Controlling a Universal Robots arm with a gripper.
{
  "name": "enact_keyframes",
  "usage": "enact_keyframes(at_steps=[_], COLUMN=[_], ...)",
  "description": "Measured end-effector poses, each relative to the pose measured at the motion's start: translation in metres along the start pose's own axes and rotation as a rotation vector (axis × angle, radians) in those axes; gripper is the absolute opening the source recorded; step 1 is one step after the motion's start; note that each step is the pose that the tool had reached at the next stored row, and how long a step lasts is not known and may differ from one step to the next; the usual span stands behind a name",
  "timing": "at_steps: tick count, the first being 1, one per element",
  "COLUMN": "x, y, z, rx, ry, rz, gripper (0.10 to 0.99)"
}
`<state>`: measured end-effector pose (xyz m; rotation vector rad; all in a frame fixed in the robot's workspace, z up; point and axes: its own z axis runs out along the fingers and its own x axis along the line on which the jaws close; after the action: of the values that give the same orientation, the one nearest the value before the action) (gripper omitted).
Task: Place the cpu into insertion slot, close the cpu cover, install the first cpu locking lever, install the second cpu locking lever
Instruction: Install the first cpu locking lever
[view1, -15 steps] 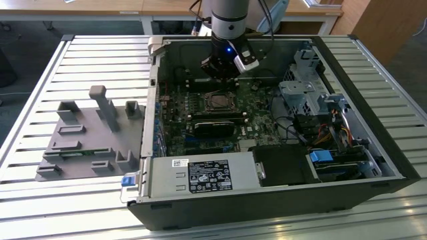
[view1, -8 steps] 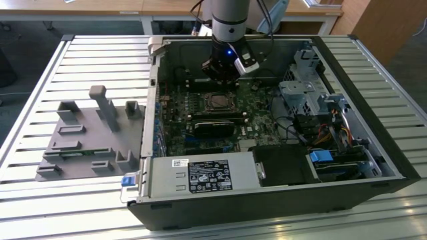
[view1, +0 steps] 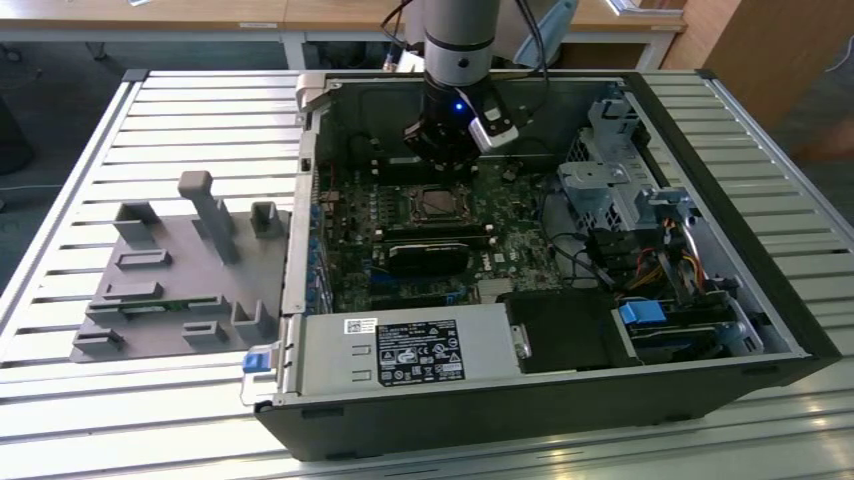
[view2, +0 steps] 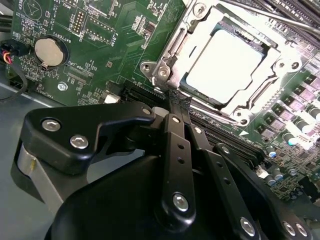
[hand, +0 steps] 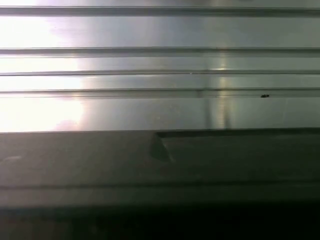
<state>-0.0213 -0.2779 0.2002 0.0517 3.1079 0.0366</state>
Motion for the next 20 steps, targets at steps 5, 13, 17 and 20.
enact_keyframes(at_steps=[5, 13, 17, 20], x=[0.0000, 0.0001, 0.0002, 0.0002], y=[0.0001, 0.0007, 0.0010, 0.0012], z=[0.0002, 0.0020, 0.0033, 0.0034], rx=[0.002, 0.017, 0.019, 0.017], ry=[-0.0003, -0.0006, -0.0004, -0.0005], rz=[0.000, 0.000, -0.001, 0.000], gripper=[0.122, 0.122, 0.122, 0.122])
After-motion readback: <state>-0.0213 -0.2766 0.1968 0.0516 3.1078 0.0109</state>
